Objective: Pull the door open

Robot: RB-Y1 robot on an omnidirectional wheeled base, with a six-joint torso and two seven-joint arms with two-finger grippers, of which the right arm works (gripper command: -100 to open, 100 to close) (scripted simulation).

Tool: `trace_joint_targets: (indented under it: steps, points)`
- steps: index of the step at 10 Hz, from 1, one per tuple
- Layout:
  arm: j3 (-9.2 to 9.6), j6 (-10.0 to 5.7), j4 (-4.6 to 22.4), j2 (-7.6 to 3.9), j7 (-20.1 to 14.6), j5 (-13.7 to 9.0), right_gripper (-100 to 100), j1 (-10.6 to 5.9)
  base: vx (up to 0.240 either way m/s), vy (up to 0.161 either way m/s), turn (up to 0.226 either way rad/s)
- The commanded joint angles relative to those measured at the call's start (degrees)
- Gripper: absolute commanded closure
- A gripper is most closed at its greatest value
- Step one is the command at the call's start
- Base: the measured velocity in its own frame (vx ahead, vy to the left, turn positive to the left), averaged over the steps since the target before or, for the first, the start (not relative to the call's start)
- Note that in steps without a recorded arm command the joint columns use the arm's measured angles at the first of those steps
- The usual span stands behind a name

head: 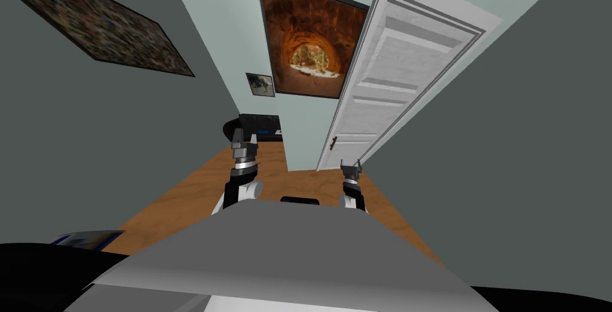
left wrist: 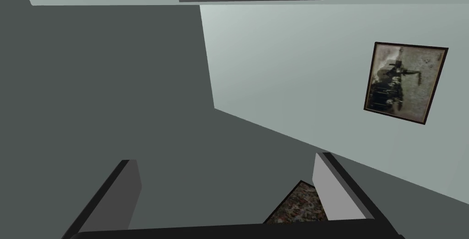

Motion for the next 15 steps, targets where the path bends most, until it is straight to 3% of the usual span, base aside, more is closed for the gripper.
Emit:
trace_joint_targets:
  steps: [1, 15]
  points:
    - [-0.01, -0.55, 1.86, -0.08, -2.08, -0.61, -100, -0.34, 0.056, -0.098, 0.213]
    - [-0.27, -5.41, 18.14, -0.07, -18.35, -5.67, -100, -3.83, 0.033, -0.111, 0.188]
